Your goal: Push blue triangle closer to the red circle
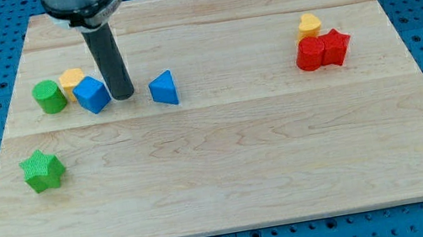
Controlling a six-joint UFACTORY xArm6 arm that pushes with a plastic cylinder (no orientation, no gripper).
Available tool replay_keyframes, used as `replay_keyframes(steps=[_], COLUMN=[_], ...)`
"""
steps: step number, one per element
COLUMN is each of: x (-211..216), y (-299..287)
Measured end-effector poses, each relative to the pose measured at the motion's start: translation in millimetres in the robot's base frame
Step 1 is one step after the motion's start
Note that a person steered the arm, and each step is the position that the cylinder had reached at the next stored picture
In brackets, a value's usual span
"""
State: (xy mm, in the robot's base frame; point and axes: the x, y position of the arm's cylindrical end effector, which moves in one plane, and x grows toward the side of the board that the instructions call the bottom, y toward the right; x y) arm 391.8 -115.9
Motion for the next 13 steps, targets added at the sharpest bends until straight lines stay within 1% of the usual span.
replay_keyframes(steps=[1, 2, 3, 4, 5, 6, 7, 8, 9, 10, 11, 12, 13], x=[0, 16, 18, 30, 59, 33, 24, 21, 30, 55, 65, 33, 15], y=[60, 88, 52, -1, 32, 100, 175, 166, 176, 178, 219, 238, 238])
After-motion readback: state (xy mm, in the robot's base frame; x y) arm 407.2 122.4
